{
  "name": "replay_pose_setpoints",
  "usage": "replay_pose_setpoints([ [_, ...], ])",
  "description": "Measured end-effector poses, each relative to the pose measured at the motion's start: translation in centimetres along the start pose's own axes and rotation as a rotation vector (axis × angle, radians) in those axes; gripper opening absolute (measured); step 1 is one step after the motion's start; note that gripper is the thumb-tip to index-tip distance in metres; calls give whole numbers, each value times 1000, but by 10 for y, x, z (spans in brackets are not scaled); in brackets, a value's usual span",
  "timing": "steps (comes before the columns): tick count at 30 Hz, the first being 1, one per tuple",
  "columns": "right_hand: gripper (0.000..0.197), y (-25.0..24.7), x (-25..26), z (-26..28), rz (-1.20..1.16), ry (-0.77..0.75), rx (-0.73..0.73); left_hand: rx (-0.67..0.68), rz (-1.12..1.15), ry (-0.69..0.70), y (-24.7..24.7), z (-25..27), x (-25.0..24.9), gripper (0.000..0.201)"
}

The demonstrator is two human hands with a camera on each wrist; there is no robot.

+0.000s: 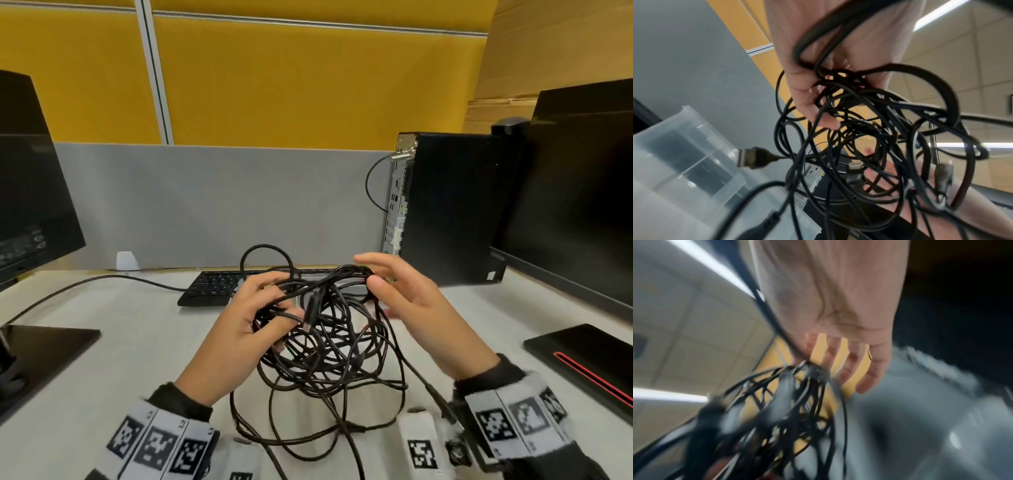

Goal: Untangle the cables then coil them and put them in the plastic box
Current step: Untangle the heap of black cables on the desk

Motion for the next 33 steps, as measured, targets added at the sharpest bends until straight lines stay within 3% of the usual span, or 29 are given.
replay_pose_setpoints([
  [3, 26, -15, 29, 6, 243, -180, 85, -39, -114, 20, -7, 0, -2, 26],
  [7, 24, -9, 56, 0, 522, -247, 254, -53, -178, 54, -3, 1, -3, 23],
  [10, 6, -4, 59, -8, 573, -304, 199, -69, -175, 57, -2, 0, 1, 25],
  [15, 12, 3, 43, -15, 706, -304, 182, -66, 44, 11, 0, -1, 4, 26],
  [20, 7, -1, 36, -17, 601, -276, 32, -53, 190, 2, 0, -2, 10, 23],
  [25, 5, -8, 32, -19, 200, 10, 233, -35, 269, 9, -4, -1, 15, 22],
  [28, 17, -14, 32, -17, 24, 73, 292, 1, 298, 20, -3, 0, 14, 21],
  [33, 15, -37, 31, -13, -194, 50, 148, -82, 466, 1, -12, -3, 24, 38],
])
Point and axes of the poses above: each hand's wrist, its own z-axis away from the middle knuckle, its own y-axis out of the palm, x = y × z, the point moved 4 cm from there along -z, towards the middle knuckle, and after that the axes turned 6 degrees about x, right-handed, at the moved point
